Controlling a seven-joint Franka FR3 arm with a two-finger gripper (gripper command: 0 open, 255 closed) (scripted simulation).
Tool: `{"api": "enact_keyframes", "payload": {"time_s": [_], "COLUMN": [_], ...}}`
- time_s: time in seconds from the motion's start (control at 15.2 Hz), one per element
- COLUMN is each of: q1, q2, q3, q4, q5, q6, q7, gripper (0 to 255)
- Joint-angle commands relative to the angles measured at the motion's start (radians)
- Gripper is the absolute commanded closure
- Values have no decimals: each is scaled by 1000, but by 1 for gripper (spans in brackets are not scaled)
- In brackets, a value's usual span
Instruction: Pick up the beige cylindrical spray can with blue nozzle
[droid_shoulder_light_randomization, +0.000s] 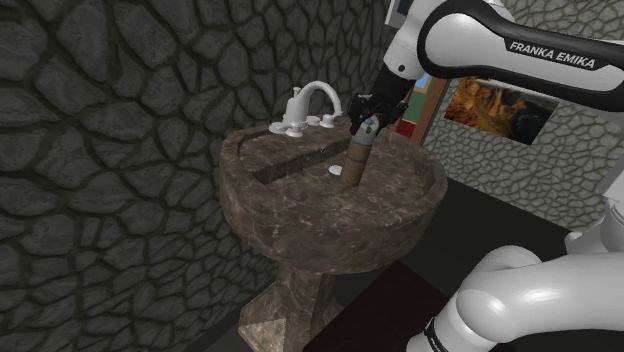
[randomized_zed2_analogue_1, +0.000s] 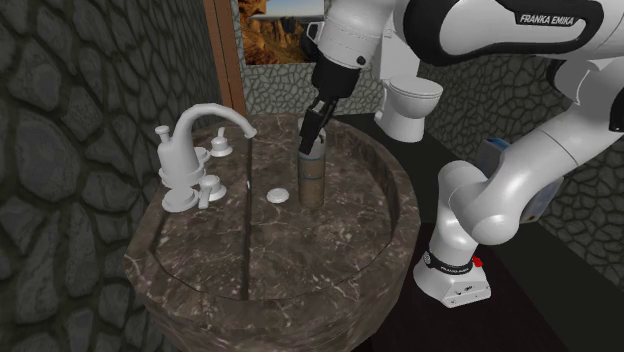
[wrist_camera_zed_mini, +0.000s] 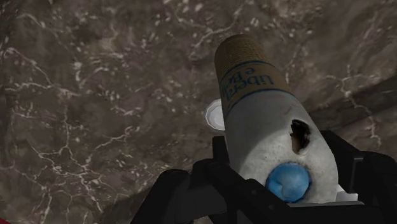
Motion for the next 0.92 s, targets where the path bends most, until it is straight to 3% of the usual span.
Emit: {"api": "enact_keyframes", "payload": {"time_s": [0.0, 0.86], "q1": [-1, -9], "q2": [8, 74], "q3": [-1, -2], "q4": [32, 236], "q5": [-1, -7], "q6": [-23, -161], "q7": [-1, -8], "gripper": [255, 255]}}
